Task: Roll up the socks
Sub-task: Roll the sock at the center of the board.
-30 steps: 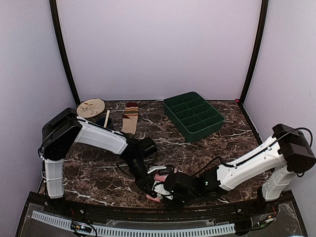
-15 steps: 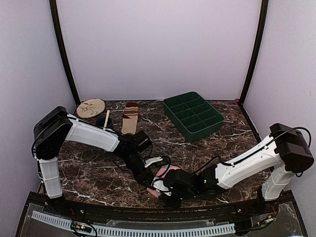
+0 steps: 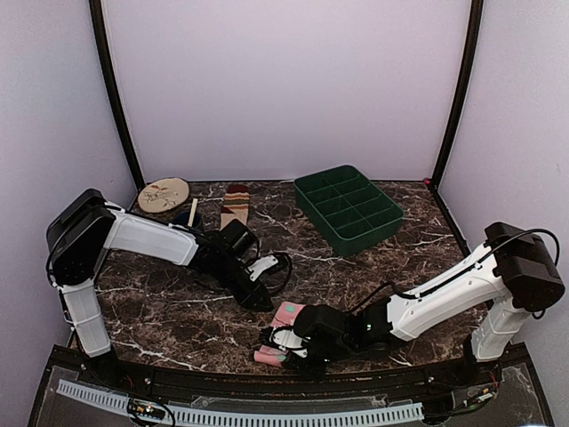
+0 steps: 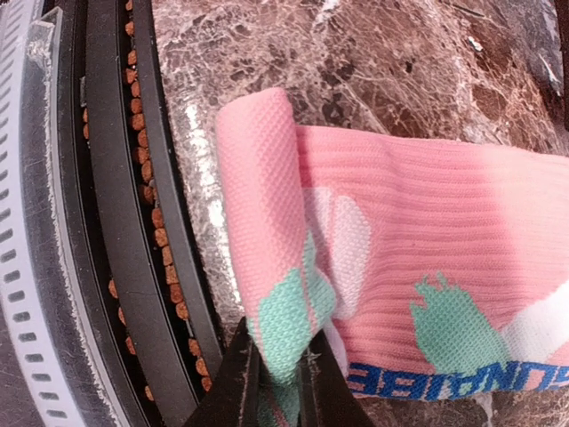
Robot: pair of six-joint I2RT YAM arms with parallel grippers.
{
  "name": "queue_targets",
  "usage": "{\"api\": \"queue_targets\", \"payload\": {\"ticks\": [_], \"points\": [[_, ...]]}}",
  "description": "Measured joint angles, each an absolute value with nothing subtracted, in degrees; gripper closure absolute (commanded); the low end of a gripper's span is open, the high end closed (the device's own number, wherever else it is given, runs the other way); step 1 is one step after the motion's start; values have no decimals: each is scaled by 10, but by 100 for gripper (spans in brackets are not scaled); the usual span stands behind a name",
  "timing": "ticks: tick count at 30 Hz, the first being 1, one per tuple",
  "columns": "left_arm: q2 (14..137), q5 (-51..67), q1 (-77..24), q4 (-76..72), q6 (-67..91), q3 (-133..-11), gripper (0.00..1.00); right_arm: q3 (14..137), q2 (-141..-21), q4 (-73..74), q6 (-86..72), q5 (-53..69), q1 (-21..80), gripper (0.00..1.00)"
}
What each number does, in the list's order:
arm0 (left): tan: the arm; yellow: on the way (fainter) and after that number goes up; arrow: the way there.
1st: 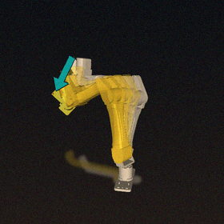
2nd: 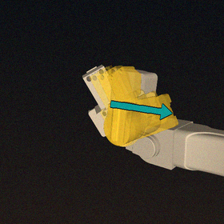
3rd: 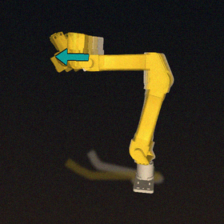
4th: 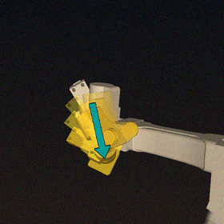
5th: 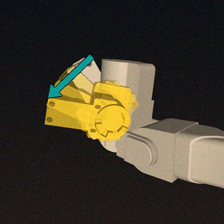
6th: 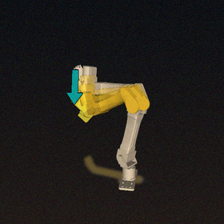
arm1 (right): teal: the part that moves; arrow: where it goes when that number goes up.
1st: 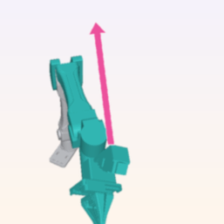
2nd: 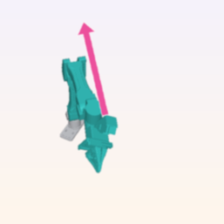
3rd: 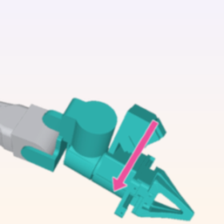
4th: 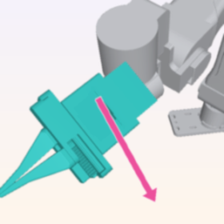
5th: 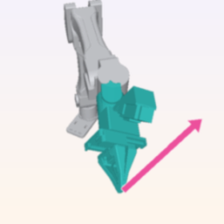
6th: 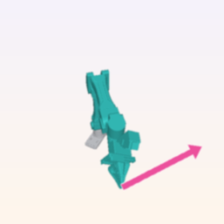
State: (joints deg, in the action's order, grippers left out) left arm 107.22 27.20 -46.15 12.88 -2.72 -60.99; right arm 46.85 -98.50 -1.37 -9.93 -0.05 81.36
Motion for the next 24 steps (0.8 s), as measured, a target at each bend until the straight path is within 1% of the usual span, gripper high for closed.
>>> {"api": "queue_targets", "payload": {"ticks": [14, 24], "points": [[999, 202, -459, 83, -6, -519, 70, 469, -988, -20, -100, 45, 800, 100], [896, 191, -459, 21, 14, -413, 70, 469, -997, -31, -101, 94, 785, 100]]}}
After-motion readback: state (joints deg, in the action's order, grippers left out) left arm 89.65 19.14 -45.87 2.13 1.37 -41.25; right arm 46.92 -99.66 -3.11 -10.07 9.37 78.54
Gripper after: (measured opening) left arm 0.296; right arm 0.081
